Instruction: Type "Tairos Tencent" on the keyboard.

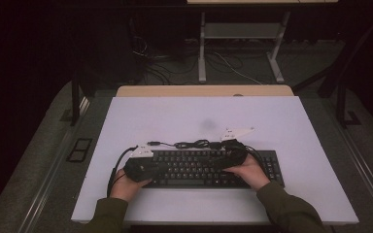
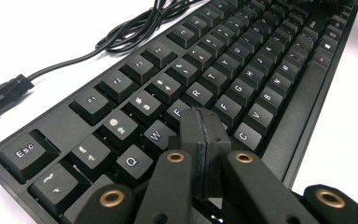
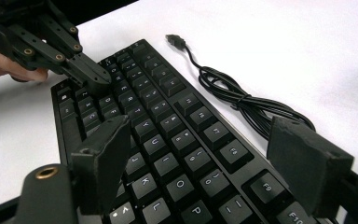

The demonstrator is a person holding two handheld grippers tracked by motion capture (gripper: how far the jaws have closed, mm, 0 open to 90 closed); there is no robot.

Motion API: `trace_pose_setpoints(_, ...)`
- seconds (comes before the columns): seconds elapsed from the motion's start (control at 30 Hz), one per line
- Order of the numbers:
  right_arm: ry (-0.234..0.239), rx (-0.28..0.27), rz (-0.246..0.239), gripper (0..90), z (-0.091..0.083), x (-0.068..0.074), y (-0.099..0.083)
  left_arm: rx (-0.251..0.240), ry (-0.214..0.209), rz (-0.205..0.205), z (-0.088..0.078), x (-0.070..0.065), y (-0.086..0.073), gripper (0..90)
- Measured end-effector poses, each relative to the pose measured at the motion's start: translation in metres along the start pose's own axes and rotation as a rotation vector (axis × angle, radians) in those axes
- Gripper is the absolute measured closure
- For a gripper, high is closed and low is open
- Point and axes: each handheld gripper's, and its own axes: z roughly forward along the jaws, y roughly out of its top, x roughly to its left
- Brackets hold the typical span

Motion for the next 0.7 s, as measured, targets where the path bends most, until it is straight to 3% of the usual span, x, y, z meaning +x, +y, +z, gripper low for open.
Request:
trace_pose_setpoints(0.33, 0.0, -0.016, 0.006, 21.2, -0.004, 0.0, 0.002, -0.044, -0.005, -0.007, -0.007, -0.001, 0.004, 88.8)
trace_pose_setpoints(0.53, 0.006, -0.023, 0.015, 21.2, -0.004, -0.001, 0.002, -0.062, -0.009, -0.017, -0.012, -0.004, 0.006, 80.7)
trace_pose_setpoints(0.7, 0.015, -0.017, 0.01, 21.2, -0.003, 0.0, 0.002, -0.079, -0.01, -0.029, -0.013, -0.005, 0.006, 67.3)
